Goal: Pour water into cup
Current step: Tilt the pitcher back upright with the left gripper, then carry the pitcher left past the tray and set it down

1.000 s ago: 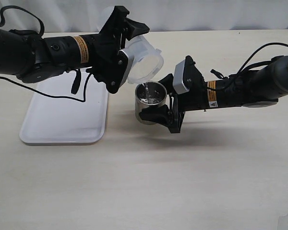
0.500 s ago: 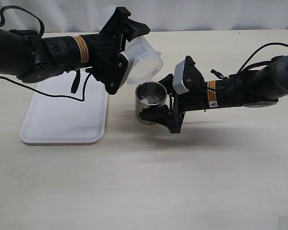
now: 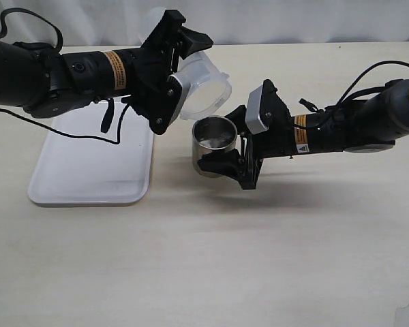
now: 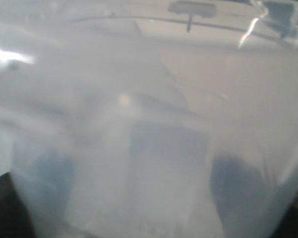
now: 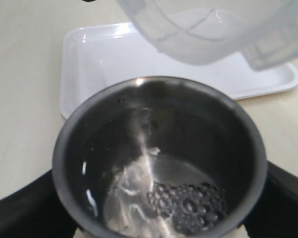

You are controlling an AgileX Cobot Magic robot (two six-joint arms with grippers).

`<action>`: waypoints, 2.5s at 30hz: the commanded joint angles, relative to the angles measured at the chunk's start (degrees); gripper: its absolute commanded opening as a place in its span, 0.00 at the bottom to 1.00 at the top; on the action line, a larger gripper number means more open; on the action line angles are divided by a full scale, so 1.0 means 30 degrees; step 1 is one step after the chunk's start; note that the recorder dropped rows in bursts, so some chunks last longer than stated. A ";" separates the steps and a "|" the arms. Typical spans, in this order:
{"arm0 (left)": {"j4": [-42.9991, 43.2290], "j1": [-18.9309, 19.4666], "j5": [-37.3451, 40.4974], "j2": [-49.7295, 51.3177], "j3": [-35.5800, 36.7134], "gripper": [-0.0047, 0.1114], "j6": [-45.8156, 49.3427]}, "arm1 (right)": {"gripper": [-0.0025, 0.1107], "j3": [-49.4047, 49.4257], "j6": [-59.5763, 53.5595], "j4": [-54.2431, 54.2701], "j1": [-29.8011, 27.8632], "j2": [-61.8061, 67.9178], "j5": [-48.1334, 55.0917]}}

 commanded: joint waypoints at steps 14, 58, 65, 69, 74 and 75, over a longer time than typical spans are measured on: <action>-0.0330 -0.0031 -0.0485 -0.0140 -0.0155 0.04 0.0295 | 0.06 -0.0096 -0.0129 0.0111 0.0014 -0.0135 -0.0594; -1.0981 1.0139 -0.3659 -0.1289 0.2723 0.04 -2.5670 | 0.06 -0.0096 -0.0129 0.0234 0.0014 -0.0135 -0.0511; -1.0981 1.2233 -0.4696 0.0937 0.2723 0.04 -2.5755 | 0.06 -0.0096 -0.0129 0.0237 0.0014 -0.0135 -0.0292; -1.0981 1.2233 -0.7597 0.2810 0.2723 0.04 -2.5651 | 0.06 -0.0096 -0.0129 0.0237 0.0014 -0.0135 -0.0292; -1.1023 1.2233 -0.9072 0.4307 0.2549 0.04 -2.5619 | 0.06 -0.0096 -0.0129 0.0237 0.0014 -0.0135 -0.0168; -1.1023 1.2233 -0.8986 0.4604 0.2394 0.04 -2.5619 | 0.06 -0.0096 -0.0129 0.0237 0.0014 -0.0135 -0.0168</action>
